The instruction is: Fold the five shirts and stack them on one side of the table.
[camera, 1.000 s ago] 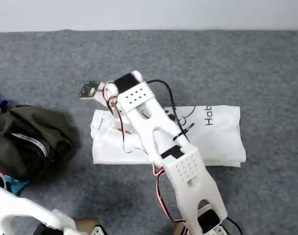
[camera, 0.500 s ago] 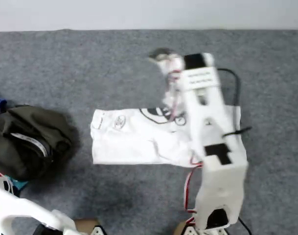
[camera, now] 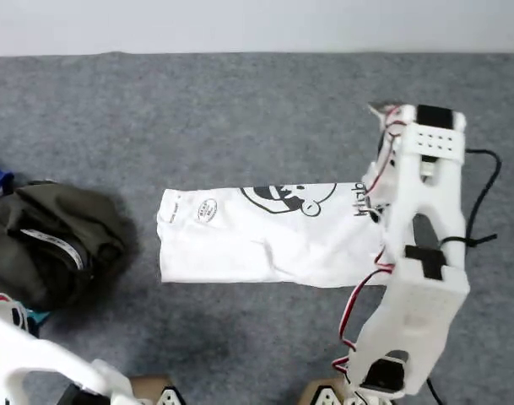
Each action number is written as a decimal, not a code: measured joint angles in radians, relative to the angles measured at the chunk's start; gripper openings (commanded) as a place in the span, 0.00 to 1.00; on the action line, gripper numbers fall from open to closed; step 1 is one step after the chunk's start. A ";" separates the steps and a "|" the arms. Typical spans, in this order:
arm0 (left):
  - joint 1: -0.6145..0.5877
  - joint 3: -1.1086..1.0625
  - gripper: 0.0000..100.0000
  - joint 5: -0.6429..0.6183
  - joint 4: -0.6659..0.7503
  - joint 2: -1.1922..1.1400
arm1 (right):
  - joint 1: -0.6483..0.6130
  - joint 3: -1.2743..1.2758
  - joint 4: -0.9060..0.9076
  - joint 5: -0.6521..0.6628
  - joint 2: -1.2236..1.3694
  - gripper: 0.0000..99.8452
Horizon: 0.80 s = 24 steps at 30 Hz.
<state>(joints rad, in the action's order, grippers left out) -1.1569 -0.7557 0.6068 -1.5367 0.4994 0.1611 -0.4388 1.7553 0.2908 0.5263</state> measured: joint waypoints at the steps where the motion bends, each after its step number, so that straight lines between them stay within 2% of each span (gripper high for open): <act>1: 0.012 0.000 0.09 0.000 -0.003 0.000 | 0.014 0.000 0.000 -0.020 0.020 0.30; 8: 0.097 0.000 0.09 0.000 -0.044 0.000 | 0.025 0.000 -0.028 -0.109 0.098 0.32; 16: 0.103 0.000 0.09 0.000 -0.044 0.000 | 0.025 0.000 -0.149 -0.118 0.175 0.32; 21: 0.103 0.000 0.09 0.000 -0.044 0.000 | 0.025 -0.005 -0.160 -0.118 0.247 0.32; 24: 0.103 0.000 0.09 0.000 -0.044 0.000 | 0.025 -0.020 -0.153 -0.118 0.262 0.24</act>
<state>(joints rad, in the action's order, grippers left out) -1.0541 -0.7557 0.6068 -1.5812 0.4994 0.1857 -0.4588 1.6019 0.1726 0.7887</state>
